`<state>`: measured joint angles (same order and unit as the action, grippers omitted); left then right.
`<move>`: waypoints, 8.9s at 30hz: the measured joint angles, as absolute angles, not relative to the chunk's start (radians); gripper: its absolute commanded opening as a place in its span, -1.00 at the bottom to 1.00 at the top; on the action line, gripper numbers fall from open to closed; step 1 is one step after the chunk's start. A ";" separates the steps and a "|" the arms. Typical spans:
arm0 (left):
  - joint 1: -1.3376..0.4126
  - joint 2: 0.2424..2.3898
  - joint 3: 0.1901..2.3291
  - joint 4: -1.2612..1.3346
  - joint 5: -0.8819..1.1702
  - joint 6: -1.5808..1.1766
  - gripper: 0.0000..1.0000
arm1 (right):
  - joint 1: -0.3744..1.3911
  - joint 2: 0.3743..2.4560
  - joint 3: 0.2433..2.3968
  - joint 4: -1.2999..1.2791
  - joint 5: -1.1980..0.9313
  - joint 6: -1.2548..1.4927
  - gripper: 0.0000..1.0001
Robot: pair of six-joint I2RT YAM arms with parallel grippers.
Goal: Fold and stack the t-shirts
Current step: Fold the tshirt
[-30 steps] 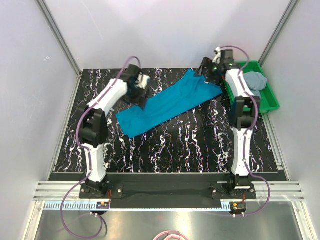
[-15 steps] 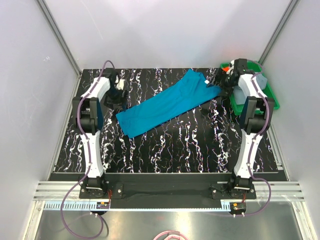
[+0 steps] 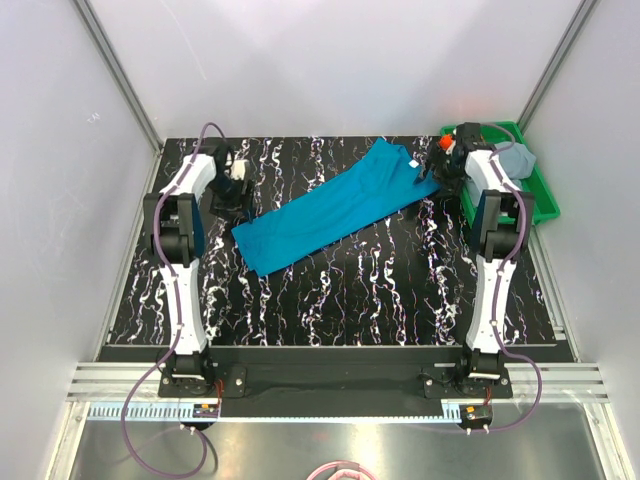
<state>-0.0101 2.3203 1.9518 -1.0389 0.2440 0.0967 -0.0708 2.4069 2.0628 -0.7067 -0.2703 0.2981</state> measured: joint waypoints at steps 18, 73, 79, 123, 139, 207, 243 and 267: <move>-0.002 2.233 1.740 -1.049 0.390 0.094 -1.00 | -0.035 2.565 2.277 -0.681 -0.226 0.229 -0.89; -0.562 1.796 1.266 -1.019 0.551 0.088 -1.00 | 0.114 2.887 2.746 -0.433 -0.245 0.301 -0.73; -0.589 1.814 1.283 -1.023 0.551 0.090 -1.00 | 0.117 2.900 2.756 -0.407 -0.225 0.312 0.70; -0.471 1.925 1.367 -1.157 0.728 0.126 -1.00 | 0.751 1.417 0.891 -0.431 -0.412 -0.676 0.30; -0.470 1.925 1.338 -1.150 0.720 0.126 -1.00 | 0.949 1.372 0.766 -0.379 -0.430 -0.623 0.19; -0.493 1.913 1.229 -1.158 0.642 0.091 0.23 | 0.871 1.409 0.979 -0.563 -0.113 -0.701 -1.00; -0.505 2.077 1.348 -1.135 0.879 0.033 -1.00 | 0.762 1.425 0.991 -0.543 -0.088 -0.700 -1.00; -0.398 2.270 1.948 -1.289 0.703 0.170 -1.00 | 0.599 1.577 1.190 -0.430 -0.022 -0.770 -1.00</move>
<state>-0.3977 2.2704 1.9484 -1.2892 0.7029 0.1699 0.5995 1.5772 1.1904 -0.4297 -0.0216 -0.7700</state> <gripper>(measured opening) 0.013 0.012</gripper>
